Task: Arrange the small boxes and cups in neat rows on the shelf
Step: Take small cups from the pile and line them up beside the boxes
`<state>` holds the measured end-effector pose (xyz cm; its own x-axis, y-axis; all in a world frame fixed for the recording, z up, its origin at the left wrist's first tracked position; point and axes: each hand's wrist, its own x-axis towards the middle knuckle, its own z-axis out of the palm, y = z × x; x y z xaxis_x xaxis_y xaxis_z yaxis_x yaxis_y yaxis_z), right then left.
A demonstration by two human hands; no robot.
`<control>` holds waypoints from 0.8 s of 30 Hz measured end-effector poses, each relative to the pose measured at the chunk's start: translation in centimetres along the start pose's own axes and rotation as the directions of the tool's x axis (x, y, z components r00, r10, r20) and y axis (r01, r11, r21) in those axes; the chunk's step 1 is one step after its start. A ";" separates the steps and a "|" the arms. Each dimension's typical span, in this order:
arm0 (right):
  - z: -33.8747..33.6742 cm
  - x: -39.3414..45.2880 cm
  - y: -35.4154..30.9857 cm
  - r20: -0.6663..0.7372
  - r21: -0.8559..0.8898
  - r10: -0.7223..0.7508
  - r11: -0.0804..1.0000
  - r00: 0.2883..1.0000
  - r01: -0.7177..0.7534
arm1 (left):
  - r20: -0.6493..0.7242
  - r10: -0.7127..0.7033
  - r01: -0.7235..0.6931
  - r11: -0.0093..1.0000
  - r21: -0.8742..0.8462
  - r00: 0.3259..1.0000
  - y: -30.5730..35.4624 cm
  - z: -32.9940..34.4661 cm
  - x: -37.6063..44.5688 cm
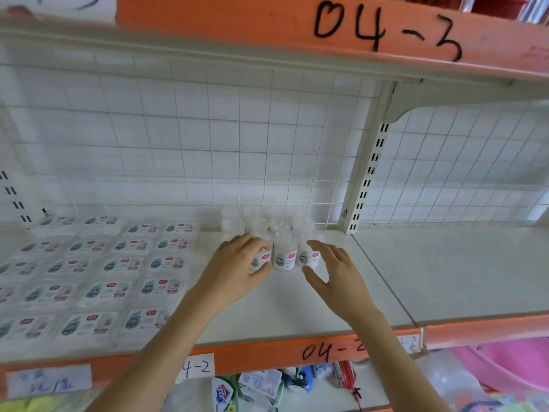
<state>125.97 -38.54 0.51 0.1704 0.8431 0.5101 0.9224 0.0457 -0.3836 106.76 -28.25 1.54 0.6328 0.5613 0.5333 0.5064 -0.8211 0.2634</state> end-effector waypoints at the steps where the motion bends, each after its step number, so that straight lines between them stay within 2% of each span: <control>1: 0.0 -0.7 -0.5 -0.005 0.002 -0.022 1.000 1.000 0.022 | 0.003 0.001 -0.001 1.000 0.015 1.000 0.1 -0.6 -1.1; 3: 0.2 -2.3 -1.5 -0.002 -0.004 -0.072 0.997 0.997 0.072 | 0.007 -0.022 0.022 0.999 0.043 1.000 0.5 -1.7 -3.6; 8: 0.9 -7.0 -4.3 0.069 0.116 -0.193 0.976 0.979 0.184 | -0.102 -0.210 0.220 0.971 0.099 0.972 2.1 -4.2 -11.7; 12: 1.9 -10.9 -6.5 0.140 0.207 -0.324 0.934 0.936 0.293 | -0.142 -0.382 0.400 0.906 0.138 0.913 4.1 -5.4 -18.9; 16: 3.8 -15.8 -9.1 0.298 0.297 -0.463 0.876 0.835 0.380 | -0.151 -0.577 0.596 0.789 0.149 0.802 6.4 -6.2 -27.2; 19: 5.3 -18.6 -12.0 0.420 0.389 -0.519 0.844 0.744 0.369 | -0.145 -0.706 0.721 0.684 0.113 0.693 8.4 -7.3 -32.9; 22: 6.7 -20.2 -15.8 0.474 0.457 -0.582 0.804 0.661 0.380 | -0.178 -0.804 0.823 0.557 0.110 0.567 9.4 -9.2 -38.2; 24: 8.2 -21.0 -18.2 0.449 0.489 -0.632 0.765 0.631 0.418 | -0.174 -0.854 0.872 0.481 0.093 0.490 9.3 -10.6 -41.7</control>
<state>102.79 -52.70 -9.58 -0.6312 0.7440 0.2189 0.6075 0.6498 -0.4568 78.94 -60.42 -9.74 -0.2243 0.9585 0.1761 0.8497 0.1038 0.5170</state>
